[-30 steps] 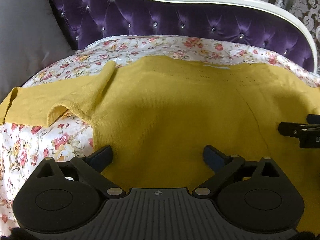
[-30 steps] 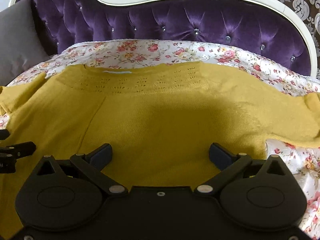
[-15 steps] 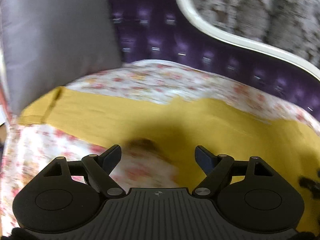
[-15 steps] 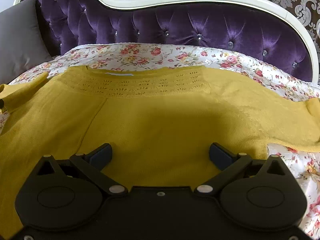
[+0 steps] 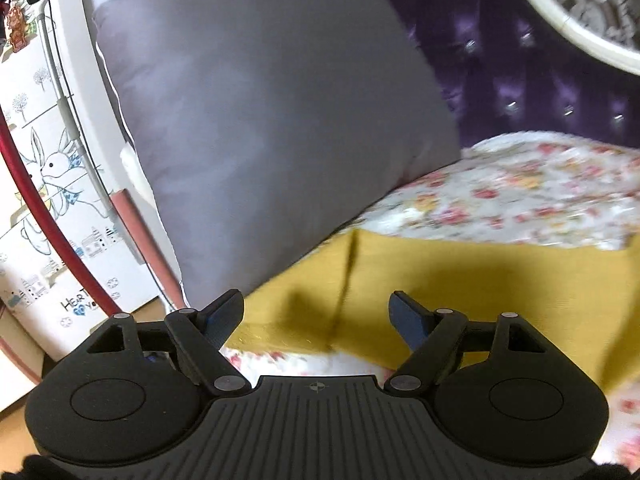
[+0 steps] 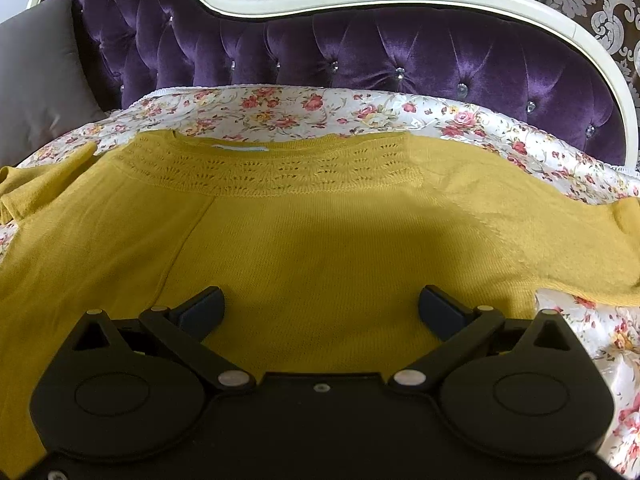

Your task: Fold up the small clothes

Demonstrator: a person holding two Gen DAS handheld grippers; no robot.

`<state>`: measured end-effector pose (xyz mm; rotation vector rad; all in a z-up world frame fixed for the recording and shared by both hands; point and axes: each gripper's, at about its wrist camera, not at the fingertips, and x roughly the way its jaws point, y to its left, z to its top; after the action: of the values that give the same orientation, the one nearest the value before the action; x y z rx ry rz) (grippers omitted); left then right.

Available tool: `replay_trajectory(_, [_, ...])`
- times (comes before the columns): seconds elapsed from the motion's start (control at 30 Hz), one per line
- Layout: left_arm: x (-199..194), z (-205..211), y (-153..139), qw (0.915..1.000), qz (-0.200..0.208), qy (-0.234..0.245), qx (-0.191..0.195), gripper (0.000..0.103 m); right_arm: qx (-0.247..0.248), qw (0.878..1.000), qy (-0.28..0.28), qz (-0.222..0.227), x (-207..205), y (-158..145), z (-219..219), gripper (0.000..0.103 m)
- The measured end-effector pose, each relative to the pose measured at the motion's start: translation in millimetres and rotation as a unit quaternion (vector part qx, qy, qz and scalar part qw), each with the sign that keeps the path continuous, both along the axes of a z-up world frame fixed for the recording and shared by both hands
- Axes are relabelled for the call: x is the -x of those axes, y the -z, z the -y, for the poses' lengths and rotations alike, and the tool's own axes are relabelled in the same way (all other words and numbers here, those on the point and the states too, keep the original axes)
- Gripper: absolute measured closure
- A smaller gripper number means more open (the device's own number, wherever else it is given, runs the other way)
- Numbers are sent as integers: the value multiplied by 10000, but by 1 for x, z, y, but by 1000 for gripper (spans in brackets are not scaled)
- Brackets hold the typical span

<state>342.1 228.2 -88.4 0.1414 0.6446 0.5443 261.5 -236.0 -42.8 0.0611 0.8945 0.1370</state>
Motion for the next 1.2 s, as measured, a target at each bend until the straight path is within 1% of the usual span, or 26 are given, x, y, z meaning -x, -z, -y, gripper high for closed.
replay_trajectory(0.2, [-33,-11,12,9988,-284,-30,-395,25,16,10000,-5,-23,-1,0,-1,0])
replay_trajectory(0.23, [-37,-14,16,9987,-321,-31,-403,31,14,10000,-6,-23,-1,0,-1,0])
replay_trajectory(0.27, [-39,-17,16,9986,-373,17,-373,40,16,10000,-7,-23,-1,0,-1,0])
replay_trajectory(0.3, [-43,-21,16,9985,-452,157,-250,70,18,10000,-7,-23,-1,0,-1,0])
replay_trajectory(0.33, [-46,-28,14,9978,-550,370,22,100,16,10000,-7,-22,-1,0,0,0])
replay_trajectory(0.37, [-47,-33,10,9964,-606,502,323,100,14,10000,-8,-22,-1,0,0,0])
replay_trajectory(0.4, [-48,-38,4,9953,-653,488,517,101,12,10000,-8,-21,-1,0,0,0])
replay_trajectory(0.43, [-50,-43,-2,9930,-746,510,761,101,10,10000,-7,-21,-1,0,-1,0])
replay_trajectory(0.47, [-48,-46,-12,9898,-753,606,1042,101,10,10000,-6,-19,-1,0,-1,0])
replay_trajectory(0.57, [-34,-44,-48,9759,-526,1032,1851,101,-5,10000,-5,-6,0,-1,0,0])
replay_trajectory(0.63, [-26,-30,-75,9653,-510,1306,2202,101,-21,10000,-5,5,0,-1,0,0])
replay_trajectory(0.7, [-18,-9,-103,9521,-479,1691,2500,101,-40,10000,-6,18,0,-1,1,0])
replay_trajectory(0.77, [-12,19,-126,9343,-440,2085,2857,101,-67,10000,-6,32,1,-1,1,0])
replay_trajectory(0.83, [-7,54,-147,9114,-368,2570,3195,101,-91,9999,-8,42,1,-1,2,0])
replay_trajectory(0.9, [-8,92,-161,8892,-296,2996,3446,101,-113,9999,-7,48,2,-1,2,0])
replay_trajectory(0.97, [-10,129,-168,8634,-250,3396,3722,101,-136,9999,-10,50,2,-1,3,0])
replay_trajectory(1.0, [-12,151,-171,8488,-238,3600,3865,101,-145,9999,-12,50,2,-1,3,0])
replay_trajectory(1.07, [-17,185,-169,8269,-230,3922,4023,100,-152,9999,-15,46,2,-1,3,0])
replay_trajectory(1.1, [-20,204,-168,8165,-240,4126,4032,100,-152,9999,-19,42,2,-1,3,0])
replay_trajectory(1.2, [-20,246,-162,7901,-349,4512,4135,98,-152,9999,-50,14,1,-2,3,0])
